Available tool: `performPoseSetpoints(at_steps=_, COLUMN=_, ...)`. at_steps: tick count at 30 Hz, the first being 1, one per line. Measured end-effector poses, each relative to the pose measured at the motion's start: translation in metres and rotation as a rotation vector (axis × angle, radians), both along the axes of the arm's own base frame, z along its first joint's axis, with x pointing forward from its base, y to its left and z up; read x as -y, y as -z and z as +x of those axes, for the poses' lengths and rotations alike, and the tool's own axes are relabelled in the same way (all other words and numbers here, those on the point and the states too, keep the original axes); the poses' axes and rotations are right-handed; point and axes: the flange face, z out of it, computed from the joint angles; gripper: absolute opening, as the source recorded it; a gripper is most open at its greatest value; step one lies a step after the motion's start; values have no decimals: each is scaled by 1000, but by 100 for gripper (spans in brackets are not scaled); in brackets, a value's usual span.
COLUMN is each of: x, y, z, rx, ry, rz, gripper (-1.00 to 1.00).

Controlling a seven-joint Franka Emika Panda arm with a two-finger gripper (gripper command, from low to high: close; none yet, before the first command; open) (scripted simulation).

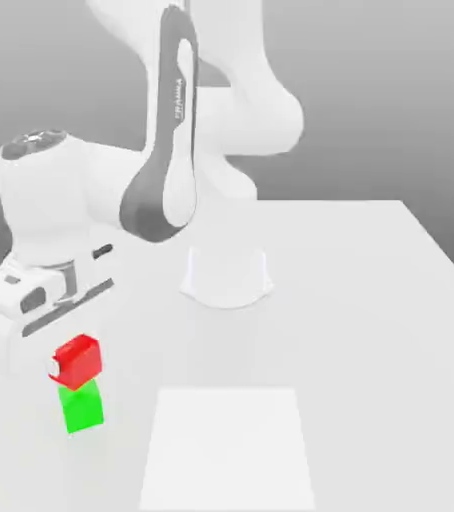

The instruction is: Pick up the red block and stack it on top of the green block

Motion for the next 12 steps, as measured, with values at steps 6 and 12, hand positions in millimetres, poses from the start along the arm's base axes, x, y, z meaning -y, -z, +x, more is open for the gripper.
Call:
performPoseSetpoints(at_steps=6, x=0, y=6, z=-1, rx=-1, ry=2, rz=-1, gripper=100)
performPoseSetpoints(at_steps=12, x=1, y=-19, z=2, rx=5, ry=1, rz=0, gripper=100)
